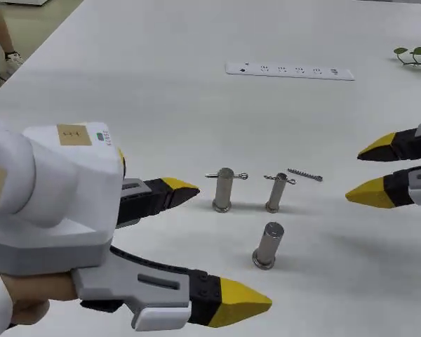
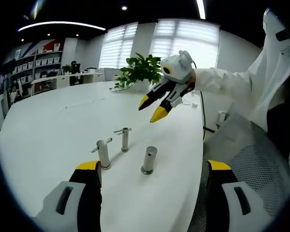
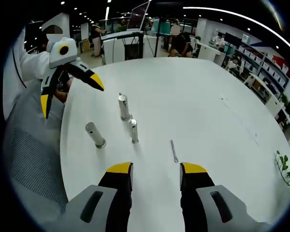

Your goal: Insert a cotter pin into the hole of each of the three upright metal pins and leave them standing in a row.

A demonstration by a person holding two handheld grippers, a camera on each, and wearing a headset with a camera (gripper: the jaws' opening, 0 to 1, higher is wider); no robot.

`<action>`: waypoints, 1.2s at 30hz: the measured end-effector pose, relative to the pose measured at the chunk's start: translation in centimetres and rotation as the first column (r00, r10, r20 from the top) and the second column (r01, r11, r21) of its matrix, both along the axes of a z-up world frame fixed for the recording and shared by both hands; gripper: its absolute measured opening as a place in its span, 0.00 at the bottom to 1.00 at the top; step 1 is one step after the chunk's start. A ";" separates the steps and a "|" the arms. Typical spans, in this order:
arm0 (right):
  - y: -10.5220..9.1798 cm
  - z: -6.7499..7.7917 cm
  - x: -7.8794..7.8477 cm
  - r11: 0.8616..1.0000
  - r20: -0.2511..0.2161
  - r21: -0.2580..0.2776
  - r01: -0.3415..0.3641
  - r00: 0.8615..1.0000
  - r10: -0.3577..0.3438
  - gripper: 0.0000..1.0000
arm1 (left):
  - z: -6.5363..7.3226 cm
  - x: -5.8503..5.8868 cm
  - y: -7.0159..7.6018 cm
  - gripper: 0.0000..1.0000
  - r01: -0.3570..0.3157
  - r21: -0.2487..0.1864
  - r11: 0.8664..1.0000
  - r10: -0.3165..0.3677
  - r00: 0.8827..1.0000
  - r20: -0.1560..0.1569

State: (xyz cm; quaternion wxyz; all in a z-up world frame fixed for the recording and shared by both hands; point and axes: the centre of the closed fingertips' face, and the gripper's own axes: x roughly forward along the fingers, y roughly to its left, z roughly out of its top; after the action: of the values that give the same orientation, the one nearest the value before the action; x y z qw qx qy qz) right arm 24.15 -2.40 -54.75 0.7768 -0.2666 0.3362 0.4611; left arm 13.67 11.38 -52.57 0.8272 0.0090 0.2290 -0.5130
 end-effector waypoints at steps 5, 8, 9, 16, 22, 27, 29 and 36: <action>0.6 -1.1 1.6 1.000 -0.031 -0.015 -0.005 1.000 0.005 0.29 | -0.1 -0.4 0.2 0.92 -0.015 -0.001 1.000 0.015 1.000 -0.026; 1.0 -2.0 2.1 1.000 -0.069 -0.010 0.010 0.998 -0.010 0.27 | -0.3 -0.7 0.3 0.93 -0.019 0.007 1.000 0.020 1.000 -0.024; 0.9 -2.5 2.6 1.000 -0.071 -0.026 0.013 0.997 -0.015 0.25 | -0.3 -0.8 0.3 0.93 -0.023 0.004 1.000 0.023 0.999 -0.028; 1.3 -3.9 4.2 0.998 -0.091 -0.059 0.026 0.995 -0.031 0.17 | -0.5 -1.7 0.1 0.93 -0.027 -0.006 1.000 0.027 0.998 -0.051; 1.3 -5.1 5.0 0.994 -0.113 -0.108 0.005 0.993 -0.017 0.13 | -0.7 -2.3 0.0 0.93 -0.014 -0.001 1.000 0.014 0.998 -0.065; 1.1 -5.9 4.8 0.989 -0.147 -0.148 0.002 0.989 -0.024 0.12 | -0.7 -1.9 0.3 0.93 -0.037 0.003 0.999 0.038 0.997 -0.067; 0.8 -6.1 5.0 0.988 -0.149 -0.156 0.003 0.989 -0.027 0.11 | -0.7 -1.6 0.5 0.93 -0.055 -0.003 0.998 0.055 0.996 -0.068; 0.7 -6.8 4.7 0.982 -0.169 -0.190 -0.025 0.986 -0.008 0.09 | -0.6 -1.3 0.9 0.92 -0.077 -0.015 0.997 0.076 0.994 -0.074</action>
State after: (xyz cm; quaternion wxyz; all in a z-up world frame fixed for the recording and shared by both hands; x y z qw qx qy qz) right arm 28.88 -1.72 -61.56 0.7144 -0.3013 0.4423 0.4508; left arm 12.32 12.26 -53.14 0.8374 -0.0263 0.2548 -0.4829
